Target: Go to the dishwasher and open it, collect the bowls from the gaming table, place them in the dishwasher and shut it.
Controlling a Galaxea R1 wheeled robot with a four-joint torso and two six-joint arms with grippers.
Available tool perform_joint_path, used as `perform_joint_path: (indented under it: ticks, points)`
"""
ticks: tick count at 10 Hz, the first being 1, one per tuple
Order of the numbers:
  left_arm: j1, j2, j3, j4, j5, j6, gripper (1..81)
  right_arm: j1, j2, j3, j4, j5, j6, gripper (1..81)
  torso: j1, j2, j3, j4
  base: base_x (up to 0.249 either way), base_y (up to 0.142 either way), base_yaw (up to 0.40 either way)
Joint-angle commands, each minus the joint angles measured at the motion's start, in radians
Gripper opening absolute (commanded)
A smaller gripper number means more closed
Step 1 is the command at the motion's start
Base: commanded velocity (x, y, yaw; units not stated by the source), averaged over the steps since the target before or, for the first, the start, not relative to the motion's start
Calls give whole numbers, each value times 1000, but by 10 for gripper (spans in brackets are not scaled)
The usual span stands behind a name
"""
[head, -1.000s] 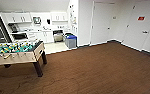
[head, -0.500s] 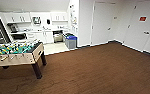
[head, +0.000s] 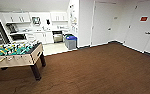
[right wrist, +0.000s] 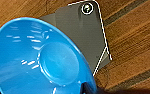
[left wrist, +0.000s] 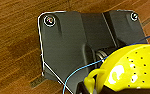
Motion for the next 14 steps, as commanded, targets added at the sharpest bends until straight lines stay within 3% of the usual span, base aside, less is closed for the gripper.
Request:
perform_joint_path:
  ticks: [1,5,14]
  points:
    - [-37,-17,2,6,48,4,10,37,-10,-6,-8,-43,-8,10,0,0,0,0,112,70,0]
    - [-37,-17,2,6,48,4,10,34,-9,-5,-8,-43,-9,10,0,0,0,0,101,71,0]
    - [-37,-19,2,4,48,6,10,32,-7,-8,-8,-43,-9,10,0,0,0,0,85,0,0]
